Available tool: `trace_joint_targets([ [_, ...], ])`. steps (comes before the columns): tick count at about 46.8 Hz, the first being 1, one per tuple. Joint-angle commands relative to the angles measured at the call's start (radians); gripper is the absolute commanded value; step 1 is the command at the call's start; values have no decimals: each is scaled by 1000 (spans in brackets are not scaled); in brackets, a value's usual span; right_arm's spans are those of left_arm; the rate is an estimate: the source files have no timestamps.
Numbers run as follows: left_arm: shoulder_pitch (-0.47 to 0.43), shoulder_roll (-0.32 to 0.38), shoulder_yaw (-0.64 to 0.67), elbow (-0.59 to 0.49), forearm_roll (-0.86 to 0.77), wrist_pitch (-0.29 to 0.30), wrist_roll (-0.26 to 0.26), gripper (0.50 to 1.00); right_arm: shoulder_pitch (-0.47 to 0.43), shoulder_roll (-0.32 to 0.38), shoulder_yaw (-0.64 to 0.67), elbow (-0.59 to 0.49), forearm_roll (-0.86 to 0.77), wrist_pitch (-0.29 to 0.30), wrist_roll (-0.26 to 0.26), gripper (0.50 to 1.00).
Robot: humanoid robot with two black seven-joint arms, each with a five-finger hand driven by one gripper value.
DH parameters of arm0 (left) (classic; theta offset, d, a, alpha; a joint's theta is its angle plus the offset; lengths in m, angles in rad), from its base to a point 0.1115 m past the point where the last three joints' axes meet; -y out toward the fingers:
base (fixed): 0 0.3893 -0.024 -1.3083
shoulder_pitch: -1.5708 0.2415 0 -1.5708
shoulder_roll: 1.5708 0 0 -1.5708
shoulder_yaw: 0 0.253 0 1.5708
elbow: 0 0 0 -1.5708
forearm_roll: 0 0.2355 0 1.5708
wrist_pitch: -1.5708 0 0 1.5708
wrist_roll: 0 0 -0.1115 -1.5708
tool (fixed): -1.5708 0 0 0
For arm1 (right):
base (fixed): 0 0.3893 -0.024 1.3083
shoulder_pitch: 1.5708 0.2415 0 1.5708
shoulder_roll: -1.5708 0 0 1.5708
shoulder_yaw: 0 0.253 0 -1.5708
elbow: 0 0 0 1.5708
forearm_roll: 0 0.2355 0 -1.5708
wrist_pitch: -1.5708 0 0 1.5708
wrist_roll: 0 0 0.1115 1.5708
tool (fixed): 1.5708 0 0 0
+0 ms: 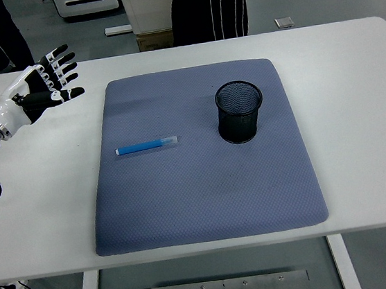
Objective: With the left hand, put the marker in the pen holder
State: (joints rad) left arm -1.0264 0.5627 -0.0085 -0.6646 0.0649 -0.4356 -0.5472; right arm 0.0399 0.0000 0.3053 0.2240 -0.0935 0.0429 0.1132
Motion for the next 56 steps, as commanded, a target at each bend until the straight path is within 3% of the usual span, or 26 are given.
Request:
trace_joint_targets([
  [1,-44,-6,79,-1,6,0,0,1000,0,0,0,0,0,0,0,1000],
  [3,-86,-17,154,-1,51,1,0,1000,0,0,0,0,0,0,0,1000],
  [16,-170,-110,258,5,194,57,0,1000,-2,0,0,0,0,0,0,1000],
  [26,-230,-127,384,5,204,60,1,1000,0,0,0,0,0,0,0,1000],
  [35,-274,-199,511,3,204,58,1,1000,0,0,0,0,0,0,0,1000],
  [42,-322,-210,627,3,210,58,1,1000,0,0,0,0,0,0,0,1000],
  [56,-334,-216,644,2,314,52,-16,1000,0,0,0,0,0,0,0,1000],
])
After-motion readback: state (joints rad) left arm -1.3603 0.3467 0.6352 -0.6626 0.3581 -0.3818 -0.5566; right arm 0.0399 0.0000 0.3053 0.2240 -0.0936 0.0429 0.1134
